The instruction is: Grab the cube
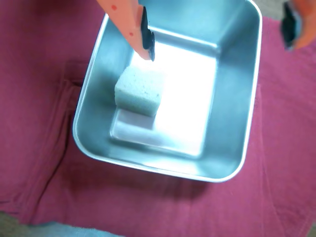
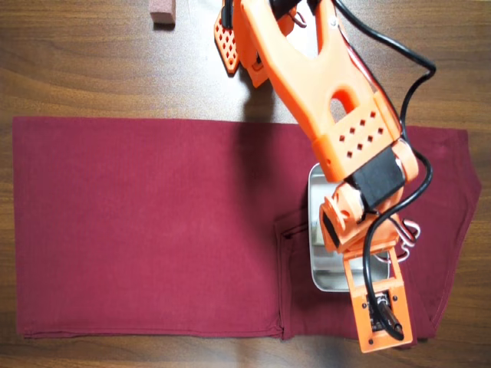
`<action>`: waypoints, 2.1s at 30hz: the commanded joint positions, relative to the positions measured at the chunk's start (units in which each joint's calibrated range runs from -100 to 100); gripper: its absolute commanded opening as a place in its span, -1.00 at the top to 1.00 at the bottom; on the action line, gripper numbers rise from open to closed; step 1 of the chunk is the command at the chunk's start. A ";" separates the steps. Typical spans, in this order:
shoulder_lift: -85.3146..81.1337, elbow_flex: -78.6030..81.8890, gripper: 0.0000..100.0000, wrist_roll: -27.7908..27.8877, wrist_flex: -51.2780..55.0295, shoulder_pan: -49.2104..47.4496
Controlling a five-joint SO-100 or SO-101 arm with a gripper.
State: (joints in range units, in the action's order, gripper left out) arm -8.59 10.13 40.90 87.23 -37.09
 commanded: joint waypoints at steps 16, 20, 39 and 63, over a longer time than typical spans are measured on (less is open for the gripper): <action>-26.16 16.77 1.00 5.86 -15.63 19.53; -46.49 44.90 1.00 8.94 -24.21 32.96; -89.81 89.87 1.00 6.54 12.77 41.41; -89.81 89.87 1.00 6.54 12.77 41.41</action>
State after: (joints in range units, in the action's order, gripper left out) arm -98.78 99.63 47.69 98.87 4.49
